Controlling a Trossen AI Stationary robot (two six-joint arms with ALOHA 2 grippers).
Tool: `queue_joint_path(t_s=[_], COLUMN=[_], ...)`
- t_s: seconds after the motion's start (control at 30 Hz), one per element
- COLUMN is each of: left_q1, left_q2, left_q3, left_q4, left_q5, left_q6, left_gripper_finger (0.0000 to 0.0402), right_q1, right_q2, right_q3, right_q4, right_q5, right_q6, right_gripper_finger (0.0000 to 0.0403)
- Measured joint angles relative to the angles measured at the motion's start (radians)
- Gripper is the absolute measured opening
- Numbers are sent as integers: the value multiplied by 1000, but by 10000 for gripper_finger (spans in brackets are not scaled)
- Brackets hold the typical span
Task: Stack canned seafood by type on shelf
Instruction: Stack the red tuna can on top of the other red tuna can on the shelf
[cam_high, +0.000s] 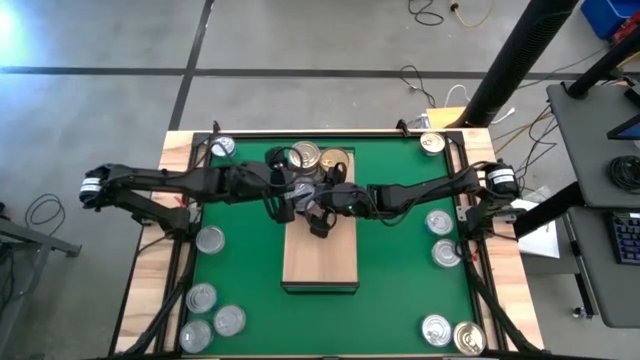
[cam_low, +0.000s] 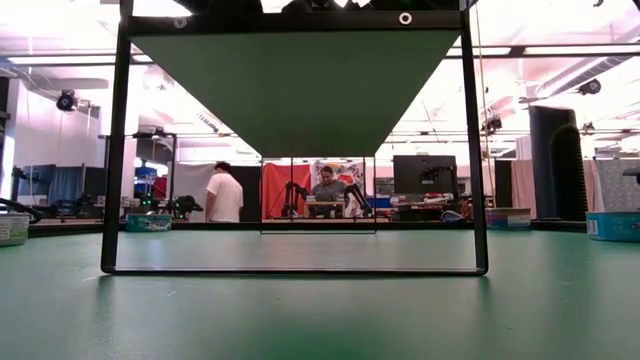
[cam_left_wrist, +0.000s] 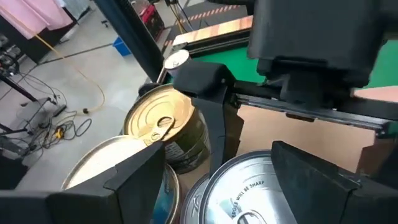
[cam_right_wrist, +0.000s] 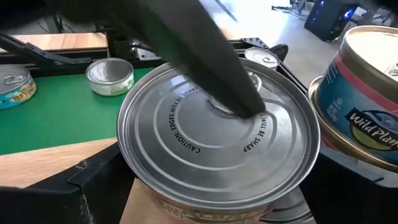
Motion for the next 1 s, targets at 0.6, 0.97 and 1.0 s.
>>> queue_joint_path(t_s=[0.6, 0.97, 1.0], left_q1=[5, 32, 36], left_q2=[-71, -32, -30], left_q3=[-31, -30, -30], left_q4=[-32, 7, 4], left_q5=[-1, 85, 95], left_q6=[-18, -48, -48], left_gripper_finger=[278, 278, 278], right_q1=[-3, -2, -2], right_q2=[22, 17, 17], right_q3=[20, 52, 53], right_q4=[7, -72, -72], right_q5=[137, 4, 2], right_q6=[-83, 33, 44], right_gripper_finger=[370, 370, 370])
